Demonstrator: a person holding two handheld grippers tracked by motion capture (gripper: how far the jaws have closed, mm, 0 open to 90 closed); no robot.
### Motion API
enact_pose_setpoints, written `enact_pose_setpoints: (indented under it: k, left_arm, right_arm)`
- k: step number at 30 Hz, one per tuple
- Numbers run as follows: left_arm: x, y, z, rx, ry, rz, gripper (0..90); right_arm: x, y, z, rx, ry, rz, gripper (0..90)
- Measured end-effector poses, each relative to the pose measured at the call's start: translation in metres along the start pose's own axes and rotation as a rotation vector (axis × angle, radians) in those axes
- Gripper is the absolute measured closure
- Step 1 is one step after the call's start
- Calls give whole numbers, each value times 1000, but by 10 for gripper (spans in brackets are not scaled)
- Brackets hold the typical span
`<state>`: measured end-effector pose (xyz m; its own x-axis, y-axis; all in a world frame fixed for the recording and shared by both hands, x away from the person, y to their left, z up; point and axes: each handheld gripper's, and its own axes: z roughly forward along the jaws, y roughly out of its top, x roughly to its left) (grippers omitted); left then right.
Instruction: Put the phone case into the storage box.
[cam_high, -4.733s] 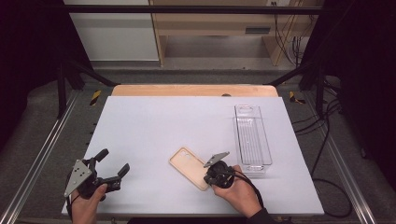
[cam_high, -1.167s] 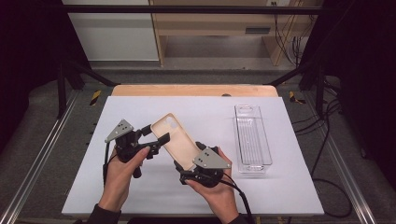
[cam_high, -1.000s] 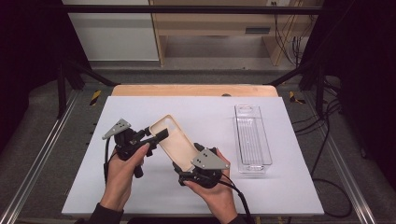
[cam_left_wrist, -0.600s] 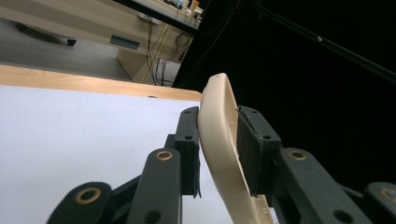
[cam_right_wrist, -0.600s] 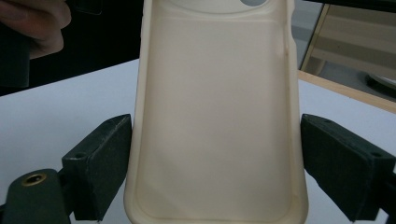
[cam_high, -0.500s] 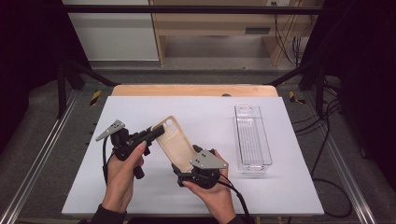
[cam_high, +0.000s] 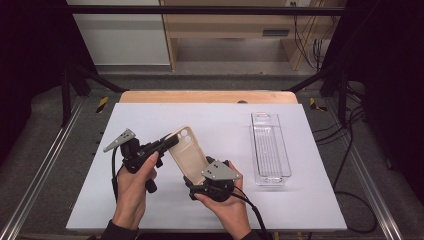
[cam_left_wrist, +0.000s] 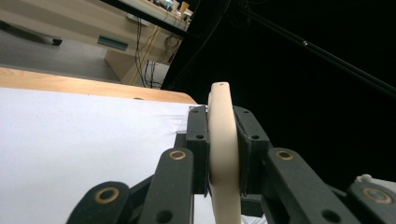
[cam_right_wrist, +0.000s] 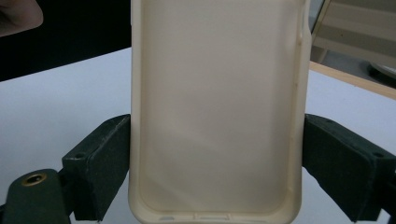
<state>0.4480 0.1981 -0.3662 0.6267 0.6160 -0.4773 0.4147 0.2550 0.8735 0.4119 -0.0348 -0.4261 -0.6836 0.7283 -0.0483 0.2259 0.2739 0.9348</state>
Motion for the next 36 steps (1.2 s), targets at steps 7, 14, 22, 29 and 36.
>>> enact_pose_setpoints:
  k: [7,14,22,29,36]
  left_arm:
    - [-12,-1,2,5,5,42,788]
    - [-22,-9,11,58,16,140,788]
    - [-32,-18,19,79,8,188,788]
    - [-30,-22,21,87,6,186,788]
    - [-31,-26,22,87,2,179,788]
  right_arm:
    - [-3,-4,4,2,20,27,113]
    - [-7,0,2,-34,48,69,60]
    - [-17,15,-2,-58,44,86,35]
    - [-22,24,-5,-73,46,92,35]
    - [-22,24,-3,-67,50,111,42]
